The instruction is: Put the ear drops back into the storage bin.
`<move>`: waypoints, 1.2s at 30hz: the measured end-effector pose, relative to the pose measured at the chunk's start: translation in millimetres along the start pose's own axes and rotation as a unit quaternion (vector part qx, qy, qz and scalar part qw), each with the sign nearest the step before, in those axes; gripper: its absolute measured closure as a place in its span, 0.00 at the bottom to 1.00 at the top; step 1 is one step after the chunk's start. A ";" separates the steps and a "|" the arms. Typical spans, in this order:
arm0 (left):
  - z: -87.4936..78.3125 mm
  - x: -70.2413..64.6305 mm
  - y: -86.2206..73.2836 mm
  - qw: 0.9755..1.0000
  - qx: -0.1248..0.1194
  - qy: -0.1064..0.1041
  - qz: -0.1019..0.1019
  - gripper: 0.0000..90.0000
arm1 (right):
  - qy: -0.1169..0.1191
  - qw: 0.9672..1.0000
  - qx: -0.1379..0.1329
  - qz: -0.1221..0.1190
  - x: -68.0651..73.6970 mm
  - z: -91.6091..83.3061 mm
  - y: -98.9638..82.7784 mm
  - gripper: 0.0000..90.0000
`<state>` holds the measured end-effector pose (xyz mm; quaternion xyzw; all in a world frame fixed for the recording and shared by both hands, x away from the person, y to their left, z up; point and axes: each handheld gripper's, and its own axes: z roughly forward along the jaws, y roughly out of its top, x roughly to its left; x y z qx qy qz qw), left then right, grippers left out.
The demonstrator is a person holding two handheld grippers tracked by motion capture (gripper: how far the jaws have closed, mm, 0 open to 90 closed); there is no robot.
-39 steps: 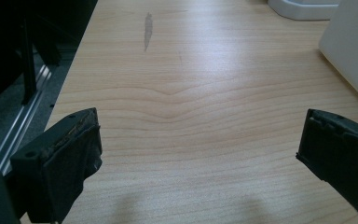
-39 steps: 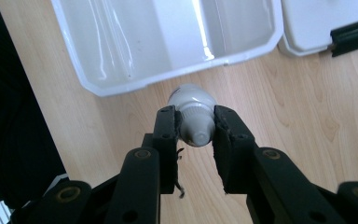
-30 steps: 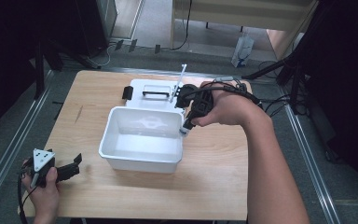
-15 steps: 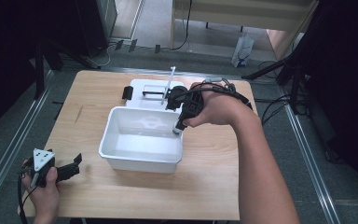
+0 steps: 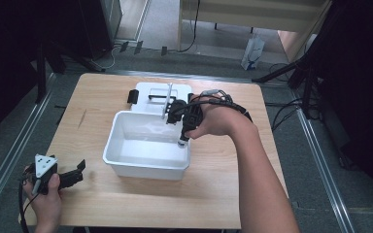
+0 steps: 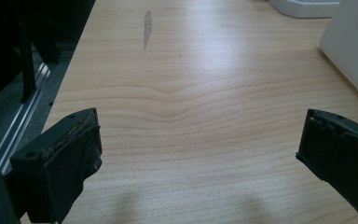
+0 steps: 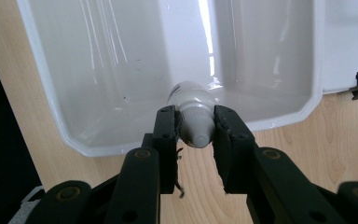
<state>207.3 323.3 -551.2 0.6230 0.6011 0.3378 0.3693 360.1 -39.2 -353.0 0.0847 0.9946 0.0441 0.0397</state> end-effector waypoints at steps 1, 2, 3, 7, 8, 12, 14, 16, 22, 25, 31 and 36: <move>0.0 0.0 0.0 1.000 0.000 0.000 -0.001 0.00 | 0.000 1.000 -0.002 -0.003 -0.4 2.4 0.2 0.80; 0.0 0.1 -0.1 1.000 -0.001 0.000 -0.002 0.00 | 0.000 1.000 0.001 -0.001 -0.1 4.2 0.3 0.80; 0.1 0.1 -0.1 1.000 -0.002 -0.001 -0.003 0.00 | -0.001 1.000 0.001 -0.002 0.1 6.5 0.3 0.80; 0.1 0.1 0.0 1.000 -0.001 0.000 -0.003 0.00 | -0.001 1.000 0.006 -0.005 1.1 15.0 1.0 0.80; 0.0 0.1 0.0 1.000 -0.001 0.000 -0.002 0.00 | -0.001 1.000 0.009 -0.001 2.0 16.9 1.0 0.80; 0.2 0.1 0.0 1.000 -0.001 0.000 -0.003 0.00 | 0.000 1.000 0.008 -0.007 1.1 24.0 0.0 0.80; 0.2 0.1 0.0 1.000 0.000 -0.001 -0.003 0.00 | 0.001 1.000 0.009 -0.007 1.2 26.2 -0.2 0.80; 0.1 0.1 0.0 1.000 0.000 -0.001 -0.002 0.00 | 0.001 1.000 0.008 -0.007 1.9 28.3 0.0 0.80; 0.1 0.1 0.0 1.000 0.000 0.000 -0.001 0.00 | 0.002 1.000 0.007 -0.008 2.5 37.4 0.3 0.80; 0.2 0.0 -0.1 1.000 -0.001 0.000 -0.002 0.00 | 0.001 1.000 0.010 -0.015 3.2 43.8 0.4 0.80; 0.2 0.0 -0.1 1.000 0.000 -0.001 -0.001 0.00 | -0.009 0.999 0.014 -0.033 4.5 58.3 0.3 0.80; 0.0 0.0 0.0 1.000 0.001 -0.001 0.001 0.00 | -0.020 0.999 0.021 -0.042 5.1 68.4 -0.4 0.80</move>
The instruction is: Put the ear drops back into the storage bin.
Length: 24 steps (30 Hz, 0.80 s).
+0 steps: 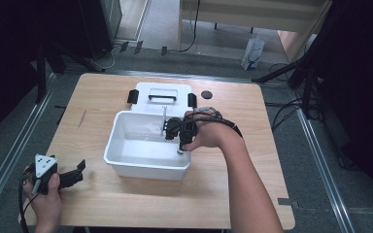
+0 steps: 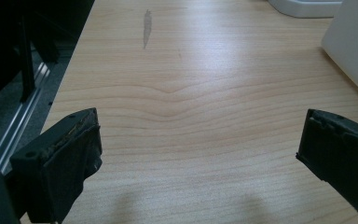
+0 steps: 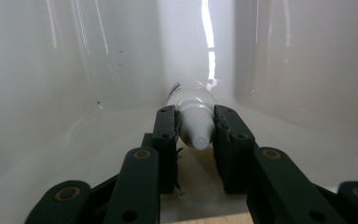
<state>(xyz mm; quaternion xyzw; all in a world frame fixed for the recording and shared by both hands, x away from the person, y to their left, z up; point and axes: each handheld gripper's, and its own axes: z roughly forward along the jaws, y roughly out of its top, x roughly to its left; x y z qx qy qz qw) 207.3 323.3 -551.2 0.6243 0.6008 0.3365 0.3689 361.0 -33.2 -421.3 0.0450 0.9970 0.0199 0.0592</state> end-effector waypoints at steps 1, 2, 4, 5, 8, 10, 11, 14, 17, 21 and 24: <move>0.0 -0.2 0.0 1.000 0.000 0.000 0.000 0.00 | -0.002 1.000 0.000 -0.003 0.0 1.7 0.0 0.80; 0.1 -0.3 0.0 1.000 0.000 0.000 0.000 0.00 | -0.005 1.000 0.002 -0.001 0.5 3.1 -0.1 0.80; 0.0 -0.3 0.0 1.000 0.000 0.000 0.000 0.00 | -0.005 1.000 0.001 0.000 0.5 6.5 -0.2 0.80; 0.1 -0.4 -0.1 1.000 -0.001 0.000 0.000 0.00 | -0.005 1.000 0.002 -0.002 0.8 8.4 0.1 0.80; 0.1 -0.5 -0.1 1.000 -0.001 0.000 0.001 0.00 | -0.007 1.000 0.009 -0.001 1.1 12.5 1.5 0.80; 0.1 -0.5 -0.1 1.000 -0.001 0.000 0.001 0.00 | -0.008 1.000 0.011 -0.002 1.4 15.5 2.4 0.80; 0.1 -0.4 -0.1 1.000 -0.001 0.000 0.001 0.00 | -0.007 1.000 0.015 -0.001 1.3 16.8 3.0 0.80; 0.1 -0.3 -0.1 1.000 -0.001 0.000 0.001 0.00 | -0.007 1.000 0.021 -0.001 1.1 20.6 4.7 0.80; 0.1 -0.3 0.0 1.000 0.000 0.000 0.001 0.00 | -0.004 1.000 0.023 0.003 0.0 21.0 5.5 0.80; 0.1 -0.3 0.0 1.000 0.000 0.000 0.001 0.00 | 0.005 1.000 0.023 0.010 -1.3 21.1 5.3 0.80; 0.1 -0.3 0.0 1.000 0.000 0.000 0.002 0.00 | 0.009 1.000 0.022 0.011 -2.2 21.2 5.0 0.80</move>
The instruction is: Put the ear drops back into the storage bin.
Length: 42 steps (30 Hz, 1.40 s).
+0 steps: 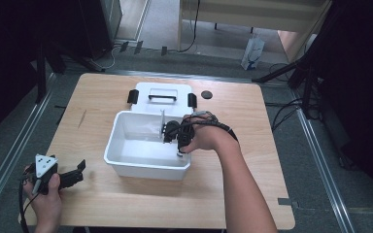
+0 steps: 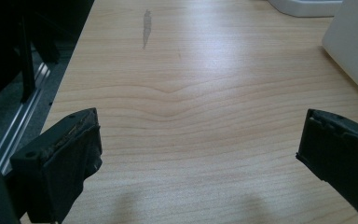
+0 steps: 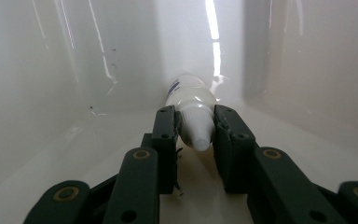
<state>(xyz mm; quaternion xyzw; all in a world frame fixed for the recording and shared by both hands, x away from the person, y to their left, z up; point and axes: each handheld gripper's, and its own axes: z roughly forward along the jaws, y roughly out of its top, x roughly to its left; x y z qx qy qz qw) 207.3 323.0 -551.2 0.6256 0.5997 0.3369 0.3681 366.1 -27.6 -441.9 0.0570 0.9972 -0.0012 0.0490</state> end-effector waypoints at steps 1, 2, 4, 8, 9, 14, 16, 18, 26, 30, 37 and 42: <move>0.0 -0.1 -0.1 1.000 -0.001 0.000 -0.001 0.00 | 0.000 1.000 0.000 0.000 0.0 0.0 0.0 0.79; 0.0 -0.1 0.0 1.000 0.000 0.000 -0.001 0.00 | 0.000 1.000 0.000 0.000 0.0 0.0 0.0 0.79; 0.0 -0.2 0.0 1.000 0.000 0.000 -0.001 0.00 | 0.001 1.000 -0.001 -0.001 0.1 0.2 -0.3 0.79; 0.0 -0.1 -0.1 1.000 -0.001 0.000 -0.001 0.00 | 0.002 1.000 -0.003 -0.004 0.7 0.1 -1.2 0.79; 0.0 -0.1 -0.1 1.000 -0.001 0.000 -0.001 0.00 | 0.002 1.000 -0.004 -0.004 0.9 0.0 -1.6 0.79; 0.0 0.0 0.0 1.000 0.000 0.000 -0.001 0.00 | -0.005 1.000 -0.011 -0.004 1.5 -3.2 -3.4 0.72; 0.0 0.0 0.0 1.000 0.000 0.000 -0.001 0.00 | -0.014 1.000 -0.018 0.000 0.9 -7.3 -4.3 0.66; 0.1 -0.1 0.0 1.000 0.000 0.000 -0.001 0.00 | -0.019 1.000 -0.023 0.003 1.5 -12.9 -5.5 0.61; 0.5 -0.6 0.0 1.000 -0.002 0.001 -0.001 0.00 | -0.033 0.998 -0.056 0.015 3.6 -42.5 -11.1 0.43; 0.3 -0.6 0.1 1.000 -0.001 0.001 0.000 0.00 | -0.043 0.996 -0.071 0.028 4.8 -57.2 -16.8 0.32; 0.3 -0.7 0.1 1.000 0.000 0.002 0.001 0.00 | -0.049 0.993 -0.088 0.060 3.7 -78.3 -35.3 0.20; 0.3 -0.8 0.1 1.000 0.000 0.002 0.001 0.00 | -0.053 0.992 -0.084 0.073 3.3 -86.7 -54.6 0.15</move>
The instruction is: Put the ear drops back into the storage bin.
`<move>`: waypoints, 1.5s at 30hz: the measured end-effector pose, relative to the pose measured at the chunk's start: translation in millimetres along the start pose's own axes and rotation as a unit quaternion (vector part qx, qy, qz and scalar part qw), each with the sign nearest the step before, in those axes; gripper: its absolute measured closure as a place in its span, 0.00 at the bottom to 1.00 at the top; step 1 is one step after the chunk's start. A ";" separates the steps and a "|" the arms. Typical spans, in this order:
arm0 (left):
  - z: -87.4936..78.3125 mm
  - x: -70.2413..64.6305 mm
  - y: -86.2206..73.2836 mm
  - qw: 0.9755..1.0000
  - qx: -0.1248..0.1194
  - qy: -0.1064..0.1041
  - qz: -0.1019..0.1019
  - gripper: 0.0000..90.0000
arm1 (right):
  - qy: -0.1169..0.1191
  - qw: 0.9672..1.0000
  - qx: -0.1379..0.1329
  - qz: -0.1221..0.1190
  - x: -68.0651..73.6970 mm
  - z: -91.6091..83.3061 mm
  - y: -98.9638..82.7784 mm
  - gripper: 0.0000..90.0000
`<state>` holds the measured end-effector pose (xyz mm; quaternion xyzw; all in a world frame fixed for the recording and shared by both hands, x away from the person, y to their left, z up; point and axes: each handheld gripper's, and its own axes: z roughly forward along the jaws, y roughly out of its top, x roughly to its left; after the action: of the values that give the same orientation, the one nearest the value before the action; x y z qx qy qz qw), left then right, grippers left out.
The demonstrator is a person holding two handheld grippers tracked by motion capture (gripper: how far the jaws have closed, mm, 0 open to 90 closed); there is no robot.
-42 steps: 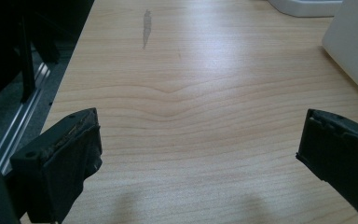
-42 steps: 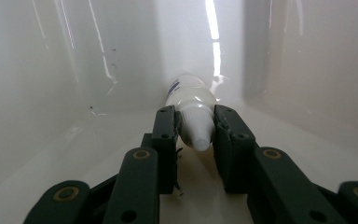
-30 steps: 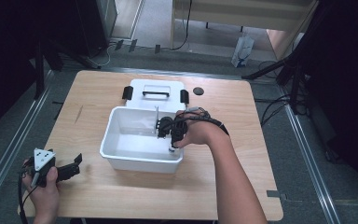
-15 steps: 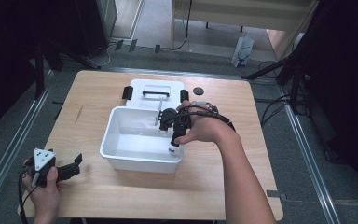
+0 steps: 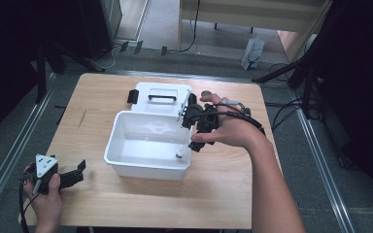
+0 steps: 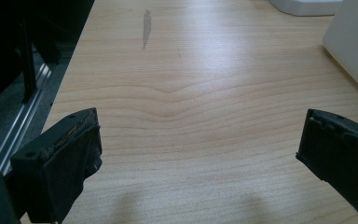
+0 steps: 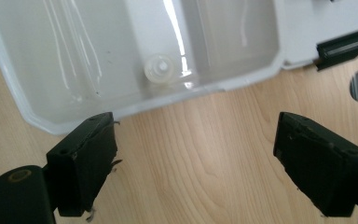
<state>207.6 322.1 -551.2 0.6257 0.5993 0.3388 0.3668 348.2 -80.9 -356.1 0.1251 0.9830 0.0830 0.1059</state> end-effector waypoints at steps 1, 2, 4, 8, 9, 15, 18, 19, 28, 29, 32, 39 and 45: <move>0.1 -0.1 0.0 1.000 0.000 0.000 0.000 0.00 | -0.003 1.000 0.002 0.007 -0.5 -1.2 -2.6 0.15; 0.1 -0.1 0.0 1.000 0.000 0.000 0.000 0.00 | -0.008 1.000 0.001 0.012 -1.9 -2.3 -6.5 0.15; 0.1 -0.3 0.0 1.000 0.001 0.001 0.000 0.00 | -0.016 1.000 0.001 0.025 -3.1 -4.7 -14.5 0.14; 0.4 -0.5 0.0 1.000 0.000 0.002 0.002 0.00 | -0.015 0.999 -0.001 0.041 -4.1 -5.7 -31.2 0.14; 0.4 -0.5 0.0 1.000 -0.001 0.002 0.001 0.00 | -0.016 0.999 0.001 0.043 -3.9 -5.0 -35.4 0.14; 0.2 -1.4 -0.2 1.000 -0.002 0.003 0.004 0.00 | -0.012 0.998 0.001 0.056 -2.1 -1.1 -60.0 0.14; 0.3 -1.5 -0.2 1.000 -0.001 0.004 0.005 0.00 | -0.010 0.998 -0.001 0.065 -1.0 2.6 -73.5 0.14; 0.2 -1.6 -0.2 1.000 -0.001 0.003 0.004 0.00 | -0.009 0.998 -0.003 0.067 -0.9 4.6 -78.3 0.14; 0.1 -1.0 -0.1 1.000 0.001 0.002 0.004 0.00 | -0.008 0.994 -0.009 0.108 3.6 23.3 -121.4 0.14; 0.2 -1.0 -0.1 1.000 0.001 0.002 0.004 0.00 | -0.010 0.994 -0.011 0.111 3.8 24.5 -124.9 0.14; 0.0 -1.4 -0.1 1.000 0.001 0.002 0.006 0.00 | -0.014 0.991 -0.025 0.134 4.5 29.9 -139.7 0.15; -0.3 -1.8 -0.3 1.000 0.000 0.003 0.009 0.00 | -0.012 0.981 -0.051 0.185 10.1 48.3 -178.3 0.14; 0.2 -2.7 -0.2 1.000 0.000 0.004 0.012 0.00 | -0.022 0.972 -0.072 0.222 20.3 66.6 -212.8 0.14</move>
<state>207.5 319.4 -551.4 0.6315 0.5934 0.3452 0.3604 295.7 -269.6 -464.4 0.3338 0.9197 0.1721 0.1147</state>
